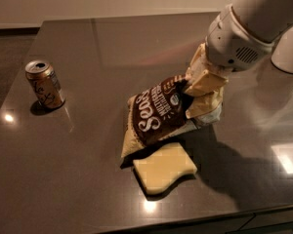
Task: Move brown chip bag near sponge
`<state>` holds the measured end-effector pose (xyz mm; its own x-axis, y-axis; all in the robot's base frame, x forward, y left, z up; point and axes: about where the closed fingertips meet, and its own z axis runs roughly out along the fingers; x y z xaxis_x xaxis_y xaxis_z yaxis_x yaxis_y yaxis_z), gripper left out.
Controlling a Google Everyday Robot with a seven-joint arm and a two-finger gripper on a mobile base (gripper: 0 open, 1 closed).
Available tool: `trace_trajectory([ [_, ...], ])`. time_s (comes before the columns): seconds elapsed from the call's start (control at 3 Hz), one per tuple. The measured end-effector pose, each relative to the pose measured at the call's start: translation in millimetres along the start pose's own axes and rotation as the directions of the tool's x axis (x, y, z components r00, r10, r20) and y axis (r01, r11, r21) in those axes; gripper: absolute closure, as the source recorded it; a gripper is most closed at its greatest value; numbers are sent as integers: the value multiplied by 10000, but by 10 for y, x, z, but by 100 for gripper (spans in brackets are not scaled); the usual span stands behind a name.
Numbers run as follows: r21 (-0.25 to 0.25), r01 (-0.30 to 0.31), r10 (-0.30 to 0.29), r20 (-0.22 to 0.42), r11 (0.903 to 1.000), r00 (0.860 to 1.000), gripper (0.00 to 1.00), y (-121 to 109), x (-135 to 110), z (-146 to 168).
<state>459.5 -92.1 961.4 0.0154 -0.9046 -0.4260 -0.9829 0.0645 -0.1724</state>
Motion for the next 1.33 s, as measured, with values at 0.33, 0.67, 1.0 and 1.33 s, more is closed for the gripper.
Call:
trace_trajectory([
  [0.33,-179,260,-258,132,9995,9996,54,128,-30,16],
  [0.67,-135,277,-275,130,9995,9995,33,124,-46,8],
  [1.0,-91,309,-308,135,9995,9994,8,124,-65,-1],
  [1.33,-61,333,-332,139,9994,9994,0,125,-79,-7],
])
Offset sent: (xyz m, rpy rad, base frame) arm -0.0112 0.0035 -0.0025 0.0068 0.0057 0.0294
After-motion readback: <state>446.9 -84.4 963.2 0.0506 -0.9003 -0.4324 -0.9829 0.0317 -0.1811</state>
